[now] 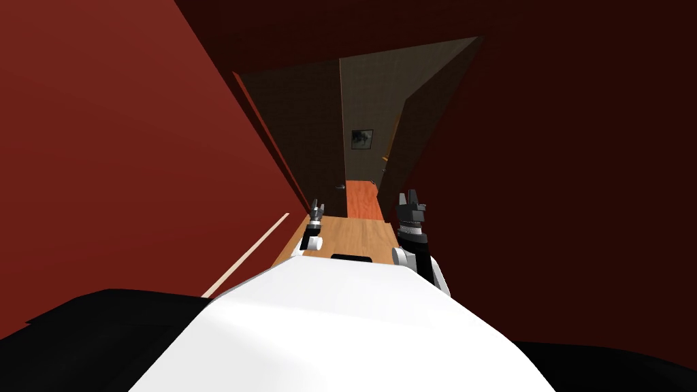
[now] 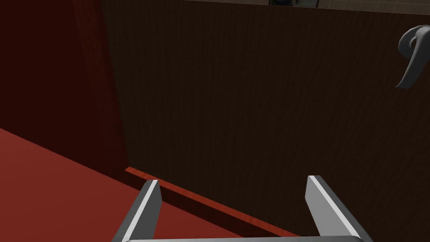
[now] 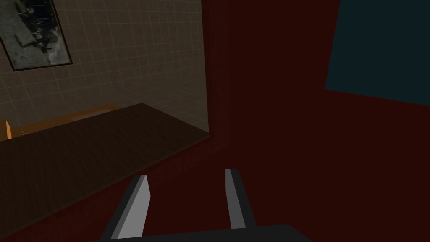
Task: Push the door open
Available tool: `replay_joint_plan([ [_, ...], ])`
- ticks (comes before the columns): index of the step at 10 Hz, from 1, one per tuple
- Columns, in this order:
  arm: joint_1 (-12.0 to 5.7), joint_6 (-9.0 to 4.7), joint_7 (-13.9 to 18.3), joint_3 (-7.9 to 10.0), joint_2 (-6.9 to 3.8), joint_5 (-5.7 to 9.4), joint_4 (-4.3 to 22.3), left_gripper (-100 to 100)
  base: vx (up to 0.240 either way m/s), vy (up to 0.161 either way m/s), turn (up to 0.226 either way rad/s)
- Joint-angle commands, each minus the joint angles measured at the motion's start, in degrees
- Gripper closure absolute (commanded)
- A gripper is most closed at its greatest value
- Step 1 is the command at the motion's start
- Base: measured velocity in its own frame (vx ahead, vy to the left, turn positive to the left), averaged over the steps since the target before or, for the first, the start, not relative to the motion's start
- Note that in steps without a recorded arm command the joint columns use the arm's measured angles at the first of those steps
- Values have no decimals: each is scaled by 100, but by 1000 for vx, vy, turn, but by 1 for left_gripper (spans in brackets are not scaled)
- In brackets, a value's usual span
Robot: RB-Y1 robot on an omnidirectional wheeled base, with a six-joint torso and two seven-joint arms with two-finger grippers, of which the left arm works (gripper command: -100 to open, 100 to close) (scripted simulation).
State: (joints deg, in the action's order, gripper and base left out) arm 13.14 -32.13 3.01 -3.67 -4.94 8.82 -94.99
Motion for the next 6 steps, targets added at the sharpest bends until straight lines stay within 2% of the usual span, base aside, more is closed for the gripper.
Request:
replay_joint_plan([
  [1, -88, -65, 4, 19, -55, 31, 262, -100, 74, -7, -45],
  [5, -329, -224, -41, 27, -113, 82, 950, -100, 99, 0, -40],
  [6, -329, -224, -41, 27, -113, 82, 956, -100, 66, -4, -10],
])
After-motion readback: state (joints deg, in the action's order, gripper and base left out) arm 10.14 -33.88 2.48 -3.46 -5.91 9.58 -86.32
